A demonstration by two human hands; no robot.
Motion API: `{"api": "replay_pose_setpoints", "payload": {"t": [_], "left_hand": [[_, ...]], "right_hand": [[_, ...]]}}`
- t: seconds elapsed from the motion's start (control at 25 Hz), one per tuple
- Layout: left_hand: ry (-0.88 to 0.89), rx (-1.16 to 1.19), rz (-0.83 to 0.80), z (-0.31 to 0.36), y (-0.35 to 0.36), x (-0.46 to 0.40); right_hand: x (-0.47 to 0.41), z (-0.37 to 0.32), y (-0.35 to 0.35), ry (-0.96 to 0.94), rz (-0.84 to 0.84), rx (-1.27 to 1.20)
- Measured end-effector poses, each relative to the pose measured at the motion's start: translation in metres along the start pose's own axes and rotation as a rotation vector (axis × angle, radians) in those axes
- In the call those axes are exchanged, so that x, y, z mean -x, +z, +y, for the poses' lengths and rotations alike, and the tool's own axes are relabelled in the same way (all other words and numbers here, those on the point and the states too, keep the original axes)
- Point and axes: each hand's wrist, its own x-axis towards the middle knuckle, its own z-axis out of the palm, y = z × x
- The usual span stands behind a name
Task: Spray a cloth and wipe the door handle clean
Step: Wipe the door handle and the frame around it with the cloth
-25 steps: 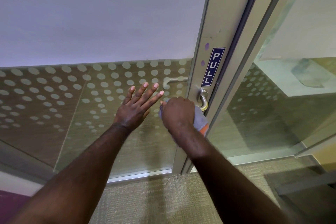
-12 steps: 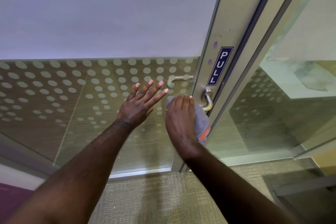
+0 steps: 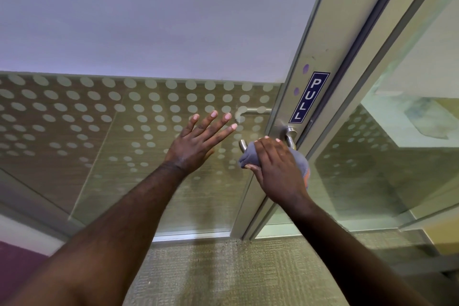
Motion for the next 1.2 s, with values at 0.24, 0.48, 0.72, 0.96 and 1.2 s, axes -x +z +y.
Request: {"api": "replay_pose_setpoints", "payload": {"t": [0.24,0.48,0.72,0.96,1.2], "left_hand": [[-0.010,0.007,0.017,0.001,0.002,0.001],[-0.019,0.023,0.018,0.002,0.004,0.000],[-0.012,0.026,-0.002,0.001,0.006,0.000],[-0.001,0.010,-0.015,0.000,0.004,0.000],[0.005,-0.017,-0.019,-0.001,0.005,0.001]], "right_hand": [[-0.022,-0.049,-0.013,0.282,-0.054,0.015],[-0.041,-0.084,-0.013,0.422,-0.261,0.295],[-0.010,-0.046,0.009,0.080,-0.036,0.139],[-0.002,0.001,-0.001,-0.036,0.003,0.003],[-0.028,0.004,-0.035,0.038,-0.235,-0.217]]}}
